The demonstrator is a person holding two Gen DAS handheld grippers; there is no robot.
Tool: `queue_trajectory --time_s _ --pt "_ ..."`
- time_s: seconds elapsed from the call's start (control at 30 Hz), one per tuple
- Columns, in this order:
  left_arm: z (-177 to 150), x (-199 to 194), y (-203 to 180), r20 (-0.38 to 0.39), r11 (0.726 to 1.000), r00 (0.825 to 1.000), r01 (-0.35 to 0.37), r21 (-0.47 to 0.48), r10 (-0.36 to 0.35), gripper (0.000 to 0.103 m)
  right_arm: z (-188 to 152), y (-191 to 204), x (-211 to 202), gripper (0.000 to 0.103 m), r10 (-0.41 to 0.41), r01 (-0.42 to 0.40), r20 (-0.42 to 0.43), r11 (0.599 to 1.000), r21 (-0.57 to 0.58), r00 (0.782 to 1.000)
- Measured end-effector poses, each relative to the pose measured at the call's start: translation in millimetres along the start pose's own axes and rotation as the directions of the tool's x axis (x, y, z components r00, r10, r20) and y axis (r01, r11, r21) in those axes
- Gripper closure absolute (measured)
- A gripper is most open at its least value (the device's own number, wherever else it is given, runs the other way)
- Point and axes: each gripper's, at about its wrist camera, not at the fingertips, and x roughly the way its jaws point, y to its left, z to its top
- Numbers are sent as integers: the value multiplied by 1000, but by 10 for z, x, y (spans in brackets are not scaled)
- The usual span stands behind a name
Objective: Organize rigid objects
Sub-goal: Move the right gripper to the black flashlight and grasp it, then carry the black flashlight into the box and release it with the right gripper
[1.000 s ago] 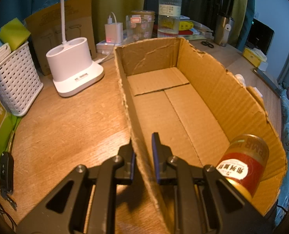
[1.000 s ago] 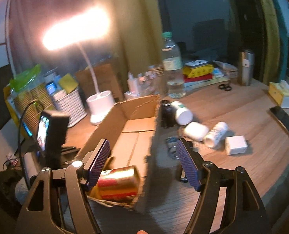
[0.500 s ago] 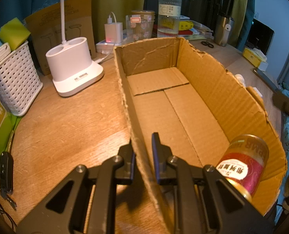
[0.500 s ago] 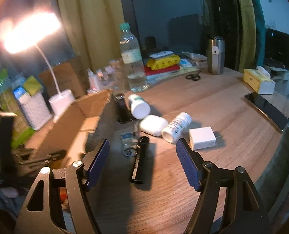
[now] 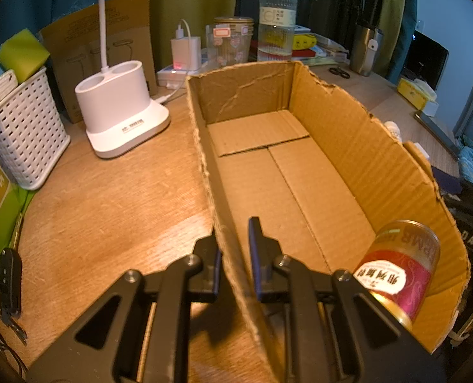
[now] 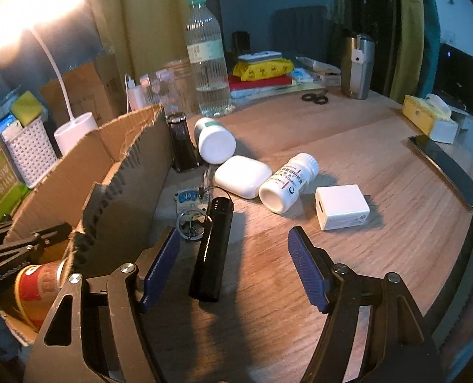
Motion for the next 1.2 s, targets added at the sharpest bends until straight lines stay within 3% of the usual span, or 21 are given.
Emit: queue_trajectory --time_s 0.27,0.43,0.5,0.57,1.2 --pt "1 0 0 0 1000 1000 0 0 0 88 50 26 198 51 -11 8 -65 999 -50 998" --pt "1 0 1 0 1000 1000 0 0 0 88 35 55 296 58 5 -13 -108 997 -70 994" --pt "2 -1 0 0 1000 1000 0 0 0 88 32 64 292 66 -2 -6 -105 997 -77 994" --pt "2 1 1 0 1000 1000 0 0 0 88 26 67 291 81 -6 -2 -100 997 -81 995" --pt "1 3 -4 0 1000 1000 -1 1 1 88 138 80 -74 81 -11 11 0 997 -83 1000"
